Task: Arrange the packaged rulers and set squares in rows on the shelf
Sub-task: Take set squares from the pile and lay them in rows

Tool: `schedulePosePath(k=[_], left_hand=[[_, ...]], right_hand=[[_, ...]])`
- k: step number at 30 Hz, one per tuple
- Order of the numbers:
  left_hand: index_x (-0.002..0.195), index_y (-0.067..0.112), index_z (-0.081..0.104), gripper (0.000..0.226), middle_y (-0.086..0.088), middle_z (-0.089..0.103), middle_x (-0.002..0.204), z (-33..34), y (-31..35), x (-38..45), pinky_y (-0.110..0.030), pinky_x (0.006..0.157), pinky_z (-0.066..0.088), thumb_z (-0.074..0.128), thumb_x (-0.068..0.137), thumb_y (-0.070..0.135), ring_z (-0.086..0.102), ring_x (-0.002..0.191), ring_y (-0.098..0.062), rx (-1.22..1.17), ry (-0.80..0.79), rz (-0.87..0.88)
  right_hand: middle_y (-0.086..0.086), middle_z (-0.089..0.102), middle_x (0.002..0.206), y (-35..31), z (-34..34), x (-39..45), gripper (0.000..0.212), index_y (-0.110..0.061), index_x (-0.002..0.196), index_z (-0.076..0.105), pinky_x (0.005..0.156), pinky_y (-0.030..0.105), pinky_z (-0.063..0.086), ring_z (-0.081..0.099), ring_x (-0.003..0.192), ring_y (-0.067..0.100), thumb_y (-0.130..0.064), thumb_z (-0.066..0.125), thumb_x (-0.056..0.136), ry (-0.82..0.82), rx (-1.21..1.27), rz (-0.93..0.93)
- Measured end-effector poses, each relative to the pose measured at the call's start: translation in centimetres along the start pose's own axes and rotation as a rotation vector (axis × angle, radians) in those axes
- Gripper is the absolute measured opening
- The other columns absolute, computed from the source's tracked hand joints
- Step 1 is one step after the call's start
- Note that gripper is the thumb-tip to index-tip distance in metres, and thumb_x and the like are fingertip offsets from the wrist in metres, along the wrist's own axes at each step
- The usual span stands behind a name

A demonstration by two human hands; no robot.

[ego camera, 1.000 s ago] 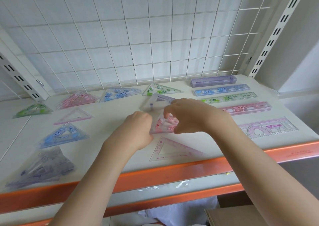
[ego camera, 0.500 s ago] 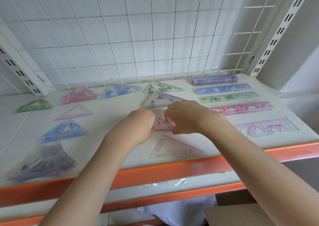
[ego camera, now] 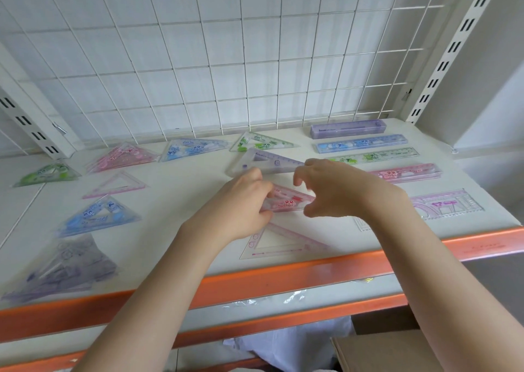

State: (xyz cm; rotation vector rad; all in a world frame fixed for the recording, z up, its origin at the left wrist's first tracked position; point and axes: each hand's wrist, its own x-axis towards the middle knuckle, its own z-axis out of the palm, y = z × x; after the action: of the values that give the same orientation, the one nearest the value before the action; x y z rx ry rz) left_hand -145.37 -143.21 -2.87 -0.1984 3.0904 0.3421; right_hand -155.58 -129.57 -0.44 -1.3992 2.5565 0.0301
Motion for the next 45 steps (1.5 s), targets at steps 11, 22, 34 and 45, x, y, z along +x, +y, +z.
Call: schedulePosePath(k=[11,22,34,45], left_hand=[[0.114,0.018,0.061,0.03,-0.004,0.046,0.112,-0.7,0.2,1.7,-0.032,0.092,0.036,0.051,0.09,0.035,0.045,0.111,-0.022,0.229,-0.085,0.102],[0.098,0.019,0.066,0.023,0.002,0.04,0.092,-2.0,0.7,3.0,-0.032,0.088,0.039,0.056,0.082,0.032,0.049,0.101,-0.021,0.376,-0.194,0.231],[0.092,0.018,0.067,0.023,0.001,0.047,0.093,-1.8,0.7,3.3,-0.033,0.089,0.038,0.059,0.079,0.034,0.051,0.096,-0.021,0.397,-0.188,0.221],[0.104,0.025,0.06,0.033,0.007,0.042,0.1,-2.8,-2.1,-1.7,-0.028,0.088,0.031,0.055,0.085,0.051,0.048,0.105,-0.017,0.239,-0.069,-0.067]], right_hand=[[0.011,0.062,0.105,1.4,1.0,-0.6,0.029,-0.004,0.107,0.063,0.068,0.028,0.045,0.061,0.095,0.029,-0.011,0.058,0.079,-0.013,-0.053,0.122],[0.008,0.063,0.101,2.2,1.0,-0.3,0.022,-0.009,0.101,0.065,0.063,0.027,0.038,0.061,0.091,0.029,-0.009,0.055,0.082,0.028,-0.158,0.124],[0.007,0.063,0.102,2.5,0.8,-0.2,0.022,-0.008,0.1,0.066,0.065,0.027,0.04,0.061,0.093,0.029,-0.013,0.056,0.082,0.013,-0.143,0.121],[0.011,0.067,0.1,3.9,0.7,-1.5,0.027,-0.004,0.097,0.069,0.084,0.041,0.053,0.062,0.097,0.029,-0.021,0.062,0.078,-0.034,-0.01,0.206]])
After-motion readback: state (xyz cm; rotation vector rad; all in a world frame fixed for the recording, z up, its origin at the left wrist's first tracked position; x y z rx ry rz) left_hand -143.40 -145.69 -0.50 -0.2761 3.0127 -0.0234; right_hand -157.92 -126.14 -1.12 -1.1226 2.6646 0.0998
